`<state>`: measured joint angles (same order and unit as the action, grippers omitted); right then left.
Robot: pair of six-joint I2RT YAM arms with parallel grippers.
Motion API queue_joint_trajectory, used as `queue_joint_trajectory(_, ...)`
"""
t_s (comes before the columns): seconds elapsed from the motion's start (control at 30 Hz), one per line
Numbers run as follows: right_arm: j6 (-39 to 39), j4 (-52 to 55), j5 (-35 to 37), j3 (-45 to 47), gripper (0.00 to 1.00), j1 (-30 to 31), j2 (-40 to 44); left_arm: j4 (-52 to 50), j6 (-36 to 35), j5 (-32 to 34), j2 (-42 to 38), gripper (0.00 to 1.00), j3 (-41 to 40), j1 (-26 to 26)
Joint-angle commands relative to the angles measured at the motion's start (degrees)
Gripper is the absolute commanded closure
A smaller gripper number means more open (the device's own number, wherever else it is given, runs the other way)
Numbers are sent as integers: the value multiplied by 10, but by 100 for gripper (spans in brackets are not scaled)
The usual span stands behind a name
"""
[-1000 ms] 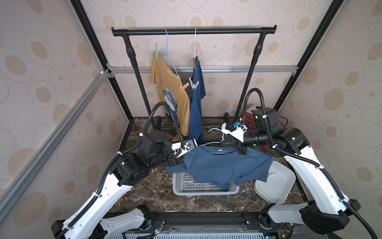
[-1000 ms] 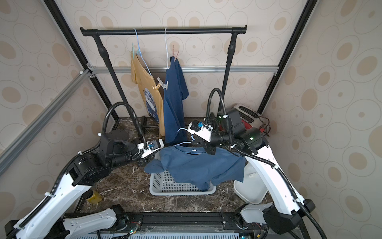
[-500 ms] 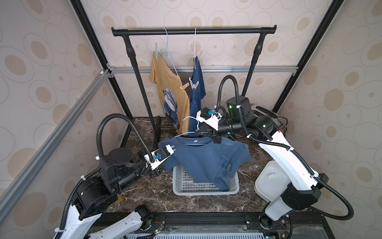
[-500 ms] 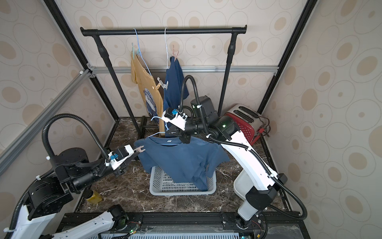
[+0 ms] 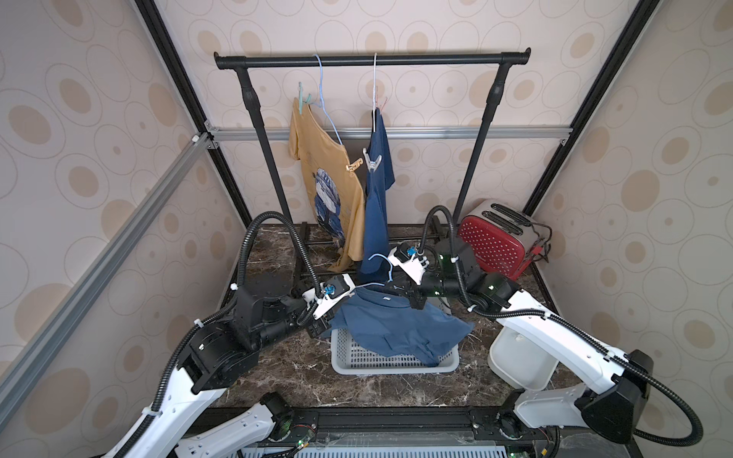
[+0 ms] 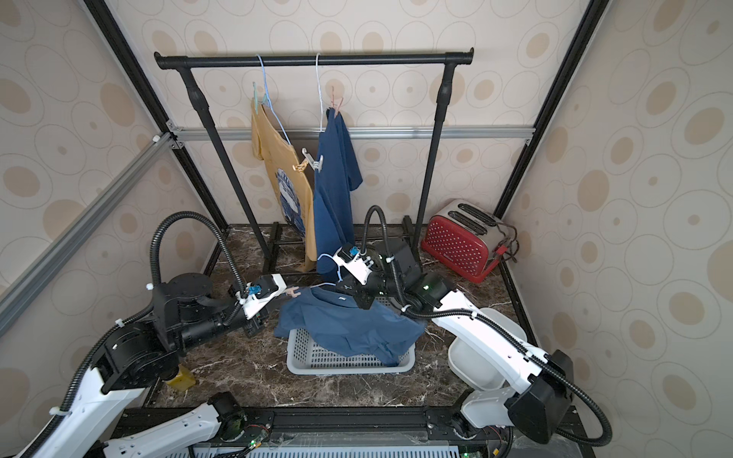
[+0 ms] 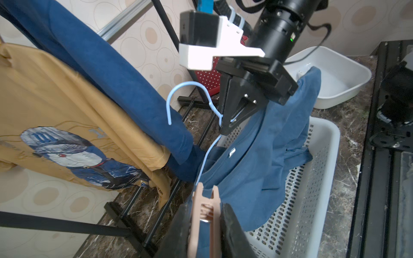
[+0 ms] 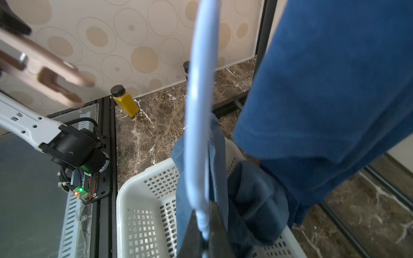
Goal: Remove the clothespins securing t-shirts to the hanger
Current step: Place the hanger in the basket.
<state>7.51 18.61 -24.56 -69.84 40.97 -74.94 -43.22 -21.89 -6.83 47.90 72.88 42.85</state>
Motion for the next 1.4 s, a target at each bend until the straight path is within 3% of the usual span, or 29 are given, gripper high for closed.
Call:
queue_joint_trajectory(0.0,-83,-104,13,69,100,-24,18,46,29,-35,14,75,-7,-2)
queue_joint_trajectory(0.17,-150,-195,-28,141,100,-64,17,87,51,-44,17,73,-27,-2)
queue_joint_trajectory(0.67,-166,-199,-96,173,87,-135,-53,117,106,-40,44,69,-67,-2)
queue_joint_trajectory(1.2,-149,-119,-59,169,59,-190,-67,160,135,-46,62,69,-94,-2)
queue_joint_trajectory(1.37,-111,-75,-2,163,54,-193,-29,160,149,-39,70,69,-93,-2)
